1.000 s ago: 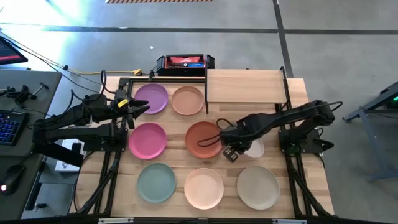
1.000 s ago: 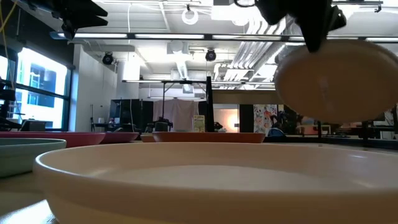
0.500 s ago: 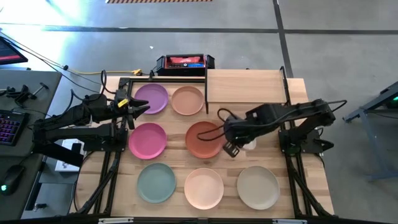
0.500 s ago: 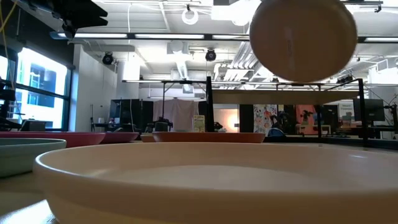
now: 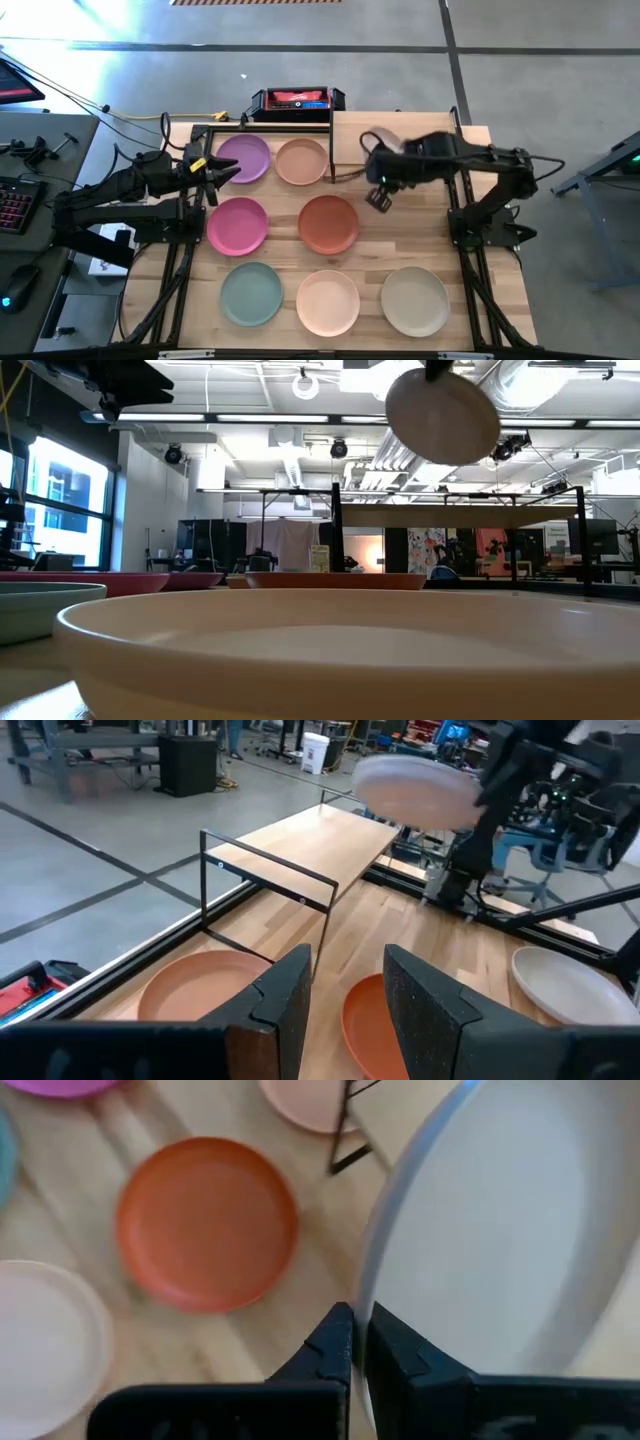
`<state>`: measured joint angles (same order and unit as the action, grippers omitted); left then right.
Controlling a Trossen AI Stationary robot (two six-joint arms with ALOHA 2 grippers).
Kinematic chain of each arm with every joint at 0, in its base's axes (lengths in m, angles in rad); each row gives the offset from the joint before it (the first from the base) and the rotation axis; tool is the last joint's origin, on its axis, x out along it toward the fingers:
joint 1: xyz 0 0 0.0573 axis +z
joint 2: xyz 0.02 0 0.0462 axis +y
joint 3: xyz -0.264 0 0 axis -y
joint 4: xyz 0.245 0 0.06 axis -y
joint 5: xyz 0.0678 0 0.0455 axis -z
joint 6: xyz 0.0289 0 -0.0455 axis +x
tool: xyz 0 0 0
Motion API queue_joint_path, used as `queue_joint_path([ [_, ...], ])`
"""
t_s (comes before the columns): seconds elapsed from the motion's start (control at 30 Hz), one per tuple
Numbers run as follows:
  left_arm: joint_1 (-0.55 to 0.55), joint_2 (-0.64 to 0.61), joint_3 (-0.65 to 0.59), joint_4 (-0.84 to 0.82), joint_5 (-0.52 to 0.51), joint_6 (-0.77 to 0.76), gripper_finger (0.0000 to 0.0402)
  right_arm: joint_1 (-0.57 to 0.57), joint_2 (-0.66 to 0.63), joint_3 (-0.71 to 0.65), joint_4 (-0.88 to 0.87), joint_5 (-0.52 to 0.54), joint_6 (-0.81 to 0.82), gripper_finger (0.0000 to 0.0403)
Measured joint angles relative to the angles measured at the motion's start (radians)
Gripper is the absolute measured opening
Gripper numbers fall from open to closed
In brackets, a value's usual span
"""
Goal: Place and stack plates onto a shelf
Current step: Put the top gray plate on the shelf
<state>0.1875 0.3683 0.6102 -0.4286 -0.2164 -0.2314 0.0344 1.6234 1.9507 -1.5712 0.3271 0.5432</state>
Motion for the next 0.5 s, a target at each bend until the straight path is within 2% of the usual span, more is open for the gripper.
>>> queue_joint_path([
  [0.2, 0.0, 0.0, 0.0, 0.0, -0.039, 0.0, 0.0115, -0.136, 0.0, 0.0, 0.0, 0.048, -0.153, 0.0],
  [0.5, 0.0, 0.0, 0.0, 0.0, -0.077, -0.001, 0.0115, -0.316, 0.0, -0.002, 0.0, 0.05, -0.318, 0.0],
])
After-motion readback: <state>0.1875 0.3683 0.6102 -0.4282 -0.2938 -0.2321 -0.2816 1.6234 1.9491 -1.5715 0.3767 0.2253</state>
